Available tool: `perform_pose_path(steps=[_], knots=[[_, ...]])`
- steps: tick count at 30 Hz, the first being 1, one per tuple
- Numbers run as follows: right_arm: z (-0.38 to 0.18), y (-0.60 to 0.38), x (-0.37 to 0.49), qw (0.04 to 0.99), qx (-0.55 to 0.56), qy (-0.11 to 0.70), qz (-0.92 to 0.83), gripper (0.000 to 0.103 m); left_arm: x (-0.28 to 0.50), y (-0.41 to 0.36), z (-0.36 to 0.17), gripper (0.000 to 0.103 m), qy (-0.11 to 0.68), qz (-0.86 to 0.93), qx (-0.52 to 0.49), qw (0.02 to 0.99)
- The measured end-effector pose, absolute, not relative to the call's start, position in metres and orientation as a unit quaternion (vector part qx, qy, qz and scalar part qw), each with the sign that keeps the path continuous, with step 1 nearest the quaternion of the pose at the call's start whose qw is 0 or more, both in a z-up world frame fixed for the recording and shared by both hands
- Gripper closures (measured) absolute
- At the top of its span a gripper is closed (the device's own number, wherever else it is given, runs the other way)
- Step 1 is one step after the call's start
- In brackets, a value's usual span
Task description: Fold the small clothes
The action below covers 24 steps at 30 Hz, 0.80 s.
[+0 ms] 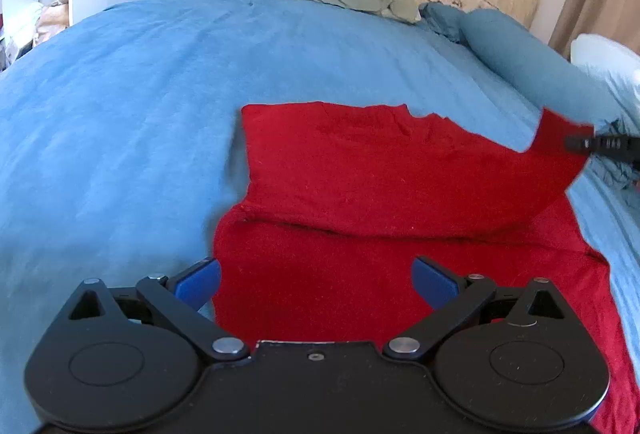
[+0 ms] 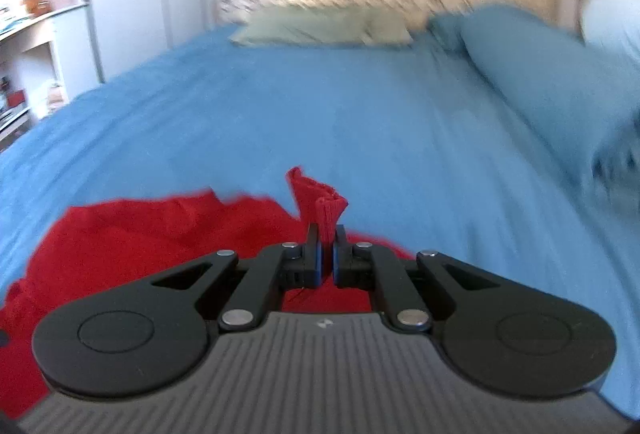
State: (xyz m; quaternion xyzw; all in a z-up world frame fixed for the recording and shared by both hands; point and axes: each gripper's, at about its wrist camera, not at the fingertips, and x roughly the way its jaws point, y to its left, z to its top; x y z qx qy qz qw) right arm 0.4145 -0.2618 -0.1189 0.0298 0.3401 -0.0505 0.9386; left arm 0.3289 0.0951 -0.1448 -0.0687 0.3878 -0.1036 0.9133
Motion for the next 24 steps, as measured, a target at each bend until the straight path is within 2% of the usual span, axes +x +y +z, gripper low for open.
perform_pose_path(steps=[7, 10, 13, 15, 17, 18, 19, 20, 24], knots=[[-0.145, -0.289, 0.398, 0.932, 0.109, 0.340, -0.065, 0.083, 0.341, 0.087, -0.138, 0.000, 0.381, -0.116, -0.061, 0.915], [-0.153, -0.299, 0.390, 0.928, 0.115, 0.345, -0.077, 0.082, 0.354, 0.077, -0.131, 0.000, 0.371, -0.123, -0.056, 0.919], [-0.169, -0.301, 0.374, 0.922, 0.102, 0.362, -0.088, 0.077, 0.372, 0.065, -0.128, 0.000, 0.368, -0.134, -0.059, 0.918], [-0.175, -0.302, 0.365, 0.921, 0.093, 0.366, -0.096, 0.065, 0.383, 0.058, -0.127, 0.000, 0.368, -0.142, -0.053, 0.917], [-0.177, -0.303, 0.355, 0.925, 0.071, 0.358, -0.107, 0.031, 0.393, 0.053, -0.127, 0.000, 0.362, -0.145, -0.050, 0.919], [-0.175, -0.299, 0.349, 0.933, 0.050, 0.341, -0.106, 0.023, 0.398, 0.051, -0.128, 0.000, 0.360, -0.146, -0.050, 0.920], [-0.174, -0.293, 0.350, 0.940, 0.031, 0.326, -0.098, 0.011, 0.403, 0.049, -0.129, 0.000, 0.358, -0.147, -0.051, 0.921], [-0.172, -0.287, 0.349, 0.946, 0.014, 0.313, -0.085, 0.006, 0.410, 0.047, -0.132, 0.000, 0.356, -0.152, -0.052, 0.921], [-0.183, -0.272, 0.366, 0.945, -0.002, 0.327, -0.022, 0.006, 0.437, 0.037, -0.158, 0.000, 0.381, -0.145, -0.028, 0.913]])
